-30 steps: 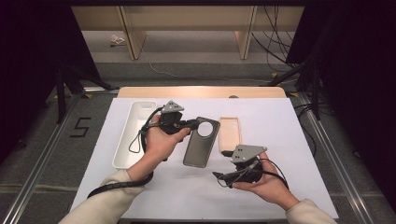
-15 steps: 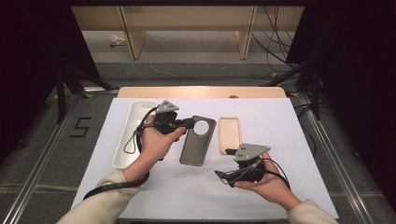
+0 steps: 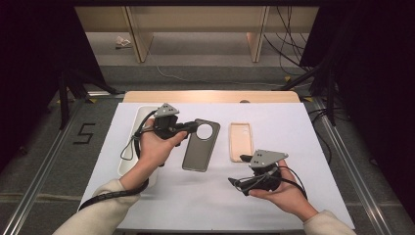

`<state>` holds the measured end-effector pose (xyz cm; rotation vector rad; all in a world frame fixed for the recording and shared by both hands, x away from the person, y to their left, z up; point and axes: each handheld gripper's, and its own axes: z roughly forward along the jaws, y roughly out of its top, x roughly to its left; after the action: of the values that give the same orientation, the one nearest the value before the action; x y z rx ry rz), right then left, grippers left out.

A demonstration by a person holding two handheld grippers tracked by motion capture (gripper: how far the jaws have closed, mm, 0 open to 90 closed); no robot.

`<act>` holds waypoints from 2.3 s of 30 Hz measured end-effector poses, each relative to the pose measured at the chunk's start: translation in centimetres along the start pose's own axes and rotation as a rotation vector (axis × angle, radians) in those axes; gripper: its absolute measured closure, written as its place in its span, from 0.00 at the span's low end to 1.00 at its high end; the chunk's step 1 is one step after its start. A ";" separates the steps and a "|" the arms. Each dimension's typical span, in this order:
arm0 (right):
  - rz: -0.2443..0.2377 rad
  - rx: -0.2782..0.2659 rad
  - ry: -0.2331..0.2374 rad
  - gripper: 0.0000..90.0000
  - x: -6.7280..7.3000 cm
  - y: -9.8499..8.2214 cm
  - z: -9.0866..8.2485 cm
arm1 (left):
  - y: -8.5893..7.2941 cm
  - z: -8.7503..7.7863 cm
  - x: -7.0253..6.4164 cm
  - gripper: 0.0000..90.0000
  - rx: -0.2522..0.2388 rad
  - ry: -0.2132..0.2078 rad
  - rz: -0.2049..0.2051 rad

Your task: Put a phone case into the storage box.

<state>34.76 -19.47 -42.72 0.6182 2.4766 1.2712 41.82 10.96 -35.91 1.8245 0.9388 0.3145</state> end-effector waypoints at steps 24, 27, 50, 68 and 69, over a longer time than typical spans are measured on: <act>0.048 -0.019 -0.018 0.19 -0.7 -0.3 -0.2 | 1.5 -2.8 2.1 0.91 -0.052 0.037 -0.005; 0.050 -0.017 -0.018 0.19 -0.8 -0.4 -0.3 | 1.7 -3.1 2.3 0.91 -0.058 0.041 -0.006; 0.062 -0.025 -0.030 0.19 -1.0 -0.4 -0.4 | 3.4 -5.3 4.3 0.91 -0.112 0.084 -0.019; 0.074 -0.031 -0.043 0.19 -1.1 -0.5 -0.4 | 4.2 -6.1 5.6 0.91 -0.137 0.102 -0.026; 0.074 -0.031 -0.043 0.19 -1.1 -0.5 -0.4 | 4.2 -6.2 5.6 0.91 -0.139 0.103 -0.028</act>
<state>35.44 -20.57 -42.78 0.7276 2.4154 1.3061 43.81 18.36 -30.59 1.6802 0.9882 0.4494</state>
